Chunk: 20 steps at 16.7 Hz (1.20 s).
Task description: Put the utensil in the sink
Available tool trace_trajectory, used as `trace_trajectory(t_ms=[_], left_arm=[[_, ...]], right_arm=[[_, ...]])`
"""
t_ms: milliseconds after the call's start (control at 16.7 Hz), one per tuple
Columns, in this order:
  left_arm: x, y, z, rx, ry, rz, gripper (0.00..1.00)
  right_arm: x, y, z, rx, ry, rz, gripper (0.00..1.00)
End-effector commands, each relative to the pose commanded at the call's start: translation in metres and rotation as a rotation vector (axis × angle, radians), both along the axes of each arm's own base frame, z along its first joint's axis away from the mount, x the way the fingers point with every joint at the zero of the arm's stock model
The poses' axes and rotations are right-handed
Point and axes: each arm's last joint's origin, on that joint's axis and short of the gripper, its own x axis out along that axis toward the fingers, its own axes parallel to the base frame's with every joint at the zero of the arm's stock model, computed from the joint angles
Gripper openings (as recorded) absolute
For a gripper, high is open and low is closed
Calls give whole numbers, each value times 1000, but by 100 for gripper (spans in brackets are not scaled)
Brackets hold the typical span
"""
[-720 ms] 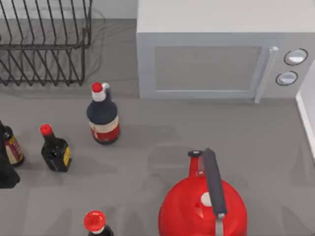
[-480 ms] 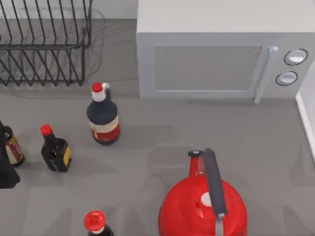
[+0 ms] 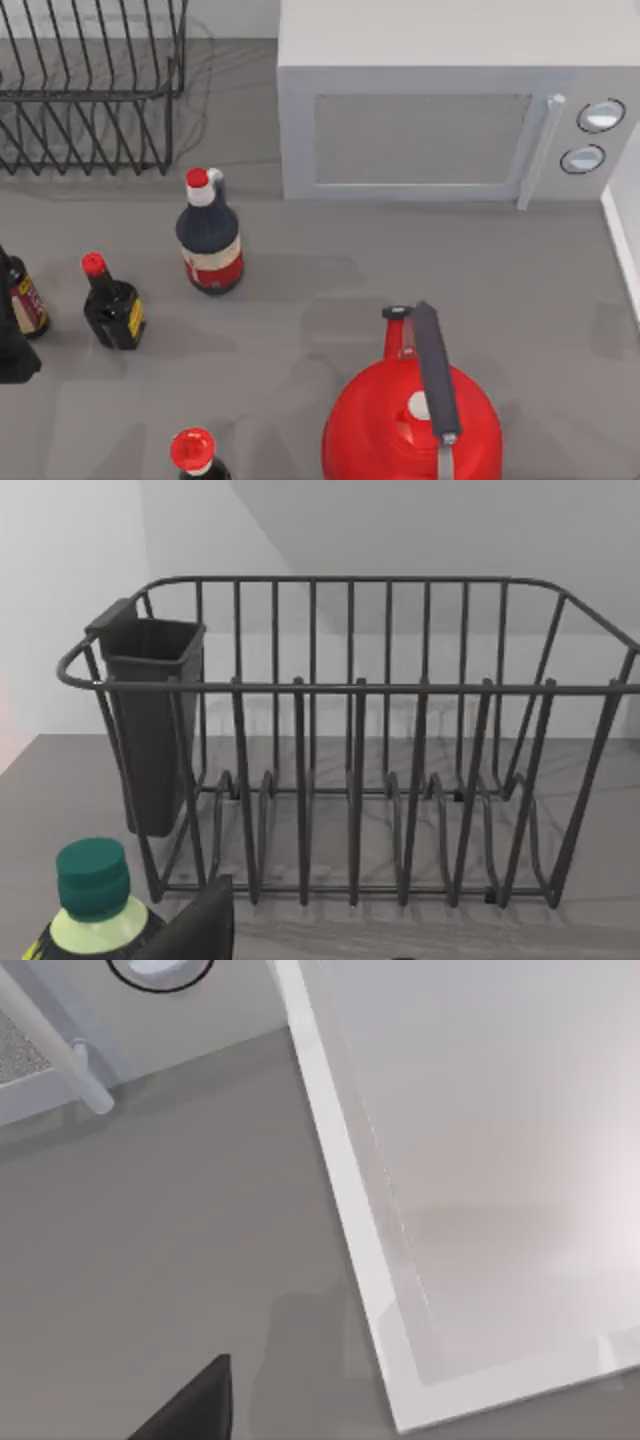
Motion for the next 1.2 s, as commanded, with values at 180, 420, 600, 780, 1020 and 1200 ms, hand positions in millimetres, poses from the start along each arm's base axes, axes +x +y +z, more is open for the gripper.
trace_trajectory(t_ms=[180,420,600,780,1020,1200], left_arm=[[0,0,0,0,0,0,100],[0,0,0,0,0,0,100],[0,0,0,0,0,0,100],[0,0,0,0,0,0,100],[0,0,0,0,0,0,100],[0,0,0,0,0,0,100]], right_arm=[[26,-4,1,111,332,-118,100],[59,-10,0,204,665,-289,100],[78,-13,-1,238,816,-389,100],[88,-15,-2,250,883,-439,100],[88,-16,-2,251,886,-441,100],[88,-15,-6,249,887,-437,100]])
